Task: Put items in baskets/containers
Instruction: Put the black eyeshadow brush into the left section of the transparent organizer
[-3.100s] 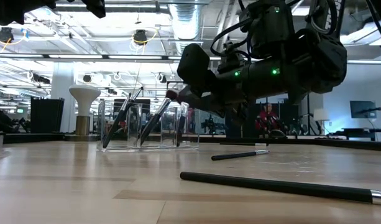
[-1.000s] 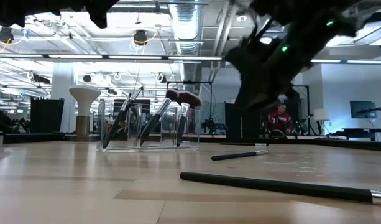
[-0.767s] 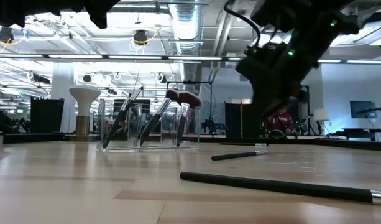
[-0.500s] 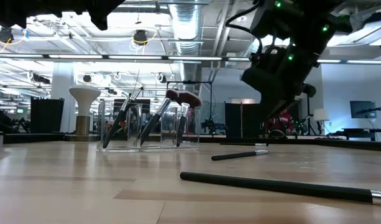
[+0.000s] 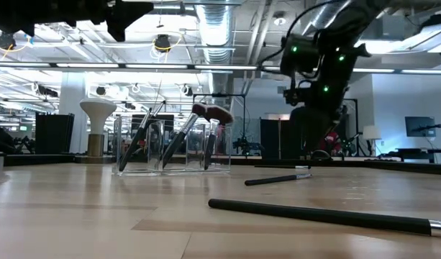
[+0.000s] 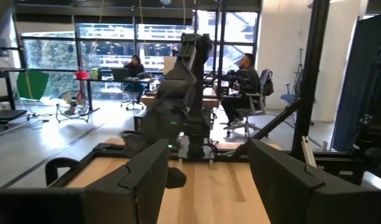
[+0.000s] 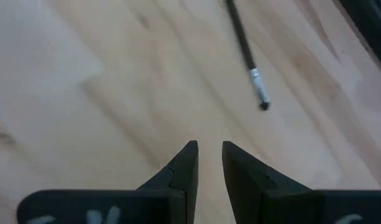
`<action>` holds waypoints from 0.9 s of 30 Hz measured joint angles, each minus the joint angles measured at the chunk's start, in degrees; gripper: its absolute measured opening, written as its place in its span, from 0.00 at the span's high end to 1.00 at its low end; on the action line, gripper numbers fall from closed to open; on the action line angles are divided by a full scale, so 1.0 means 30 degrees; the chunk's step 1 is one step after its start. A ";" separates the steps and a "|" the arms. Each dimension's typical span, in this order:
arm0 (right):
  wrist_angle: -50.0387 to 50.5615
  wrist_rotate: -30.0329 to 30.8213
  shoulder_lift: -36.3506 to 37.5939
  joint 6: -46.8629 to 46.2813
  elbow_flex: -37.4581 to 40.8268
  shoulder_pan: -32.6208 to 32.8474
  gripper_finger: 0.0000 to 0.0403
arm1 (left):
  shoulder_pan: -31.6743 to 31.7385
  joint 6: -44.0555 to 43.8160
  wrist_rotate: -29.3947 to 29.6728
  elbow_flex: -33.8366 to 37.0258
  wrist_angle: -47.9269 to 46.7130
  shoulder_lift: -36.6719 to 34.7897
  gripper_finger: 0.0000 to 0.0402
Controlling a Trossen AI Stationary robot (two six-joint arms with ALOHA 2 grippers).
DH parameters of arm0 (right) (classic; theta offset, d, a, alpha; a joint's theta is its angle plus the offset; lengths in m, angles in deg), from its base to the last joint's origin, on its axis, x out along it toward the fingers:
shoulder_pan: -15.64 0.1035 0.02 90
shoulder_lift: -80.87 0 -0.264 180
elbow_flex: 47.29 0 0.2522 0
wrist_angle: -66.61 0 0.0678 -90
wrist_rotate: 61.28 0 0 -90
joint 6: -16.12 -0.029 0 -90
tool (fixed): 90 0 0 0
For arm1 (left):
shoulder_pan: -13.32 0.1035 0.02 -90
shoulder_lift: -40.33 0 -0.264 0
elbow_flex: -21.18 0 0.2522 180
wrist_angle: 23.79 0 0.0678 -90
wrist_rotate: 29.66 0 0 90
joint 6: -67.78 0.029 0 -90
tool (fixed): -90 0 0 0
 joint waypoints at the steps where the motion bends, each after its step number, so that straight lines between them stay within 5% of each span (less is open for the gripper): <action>1: -0.0202 -0.0634 0.0025 0.0707 0.0000 -0.0663 0.84 | 0.0081 0.0000 0.0006 0.0000 0.0000 0.0000 0.46; 10: -0.2411 -0.4556 0.0244 0.5871 -0.0010 -0.4595 0.84 | 0.1429 -0.0007 0.0563 0.0005 0.0079 0.0000 0.46; 27: -0.1947 -0.7074 -0.1158 1.0642 -0.2481 -0.7125 0.81 | 0.3502 -0.2191 -0.0559 0.0007 0.0150 0.0100 0.46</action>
